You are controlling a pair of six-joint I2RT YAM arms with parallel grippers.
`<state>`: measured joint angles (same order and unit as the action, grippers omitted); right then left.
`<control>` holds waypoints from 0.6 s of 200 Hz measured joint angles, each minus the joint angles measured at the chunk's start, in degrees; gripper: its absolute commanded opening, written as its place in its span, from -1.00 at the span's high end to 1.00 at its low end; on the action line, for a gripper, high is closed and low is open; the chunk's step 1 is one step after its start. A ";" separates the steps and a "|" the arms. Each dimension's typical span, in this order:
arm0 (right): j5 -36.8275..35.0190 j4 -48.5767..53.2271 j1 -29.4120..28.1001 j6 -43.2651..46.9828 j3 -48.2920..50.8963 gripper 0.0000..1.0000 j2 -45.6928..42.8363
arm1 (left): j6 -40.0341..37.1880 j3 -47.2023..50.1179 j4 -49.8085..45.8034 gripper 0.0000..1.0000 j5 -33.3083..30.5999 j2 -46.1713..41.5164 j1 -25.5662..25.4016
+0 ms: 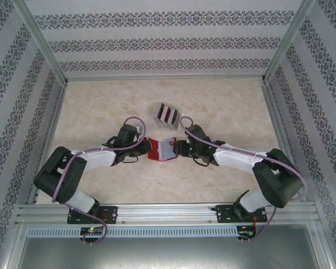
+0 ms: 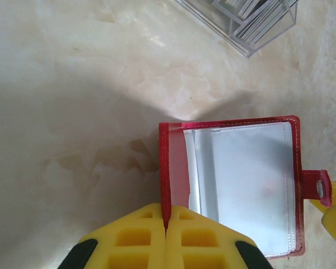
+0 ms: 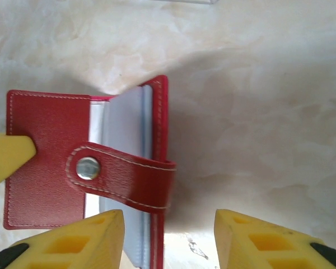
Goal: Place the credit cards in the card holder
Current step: Flip over the card slot on the card holder.
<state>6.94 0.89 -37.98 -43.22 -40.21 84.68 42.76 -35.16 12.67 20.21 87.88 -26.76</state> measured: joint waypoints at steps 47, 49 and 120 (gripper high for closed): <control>2.01 -0.74 0.00 0.04 0.24 0.26 2.19 | -0.11 -0.04 -0.04 1.00 -0.11 0.48 0.00; 2.25 -0.94 0.00 -0.02 0.26 0.27 2.45 | -0.09 -0.04 -0.04 1.00 -0.11 0.59 0.00; 6.78 -4.59 0.39 -0.09 0.61 0.51 4.31 | -0.11 -0.42 -0.26 1.00 -0.13 1.36 0.00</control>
<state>13.72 -3.70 -37.58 -43.31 -39.59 88.99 42.65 -35.57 12.40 20.08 89.23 -26.76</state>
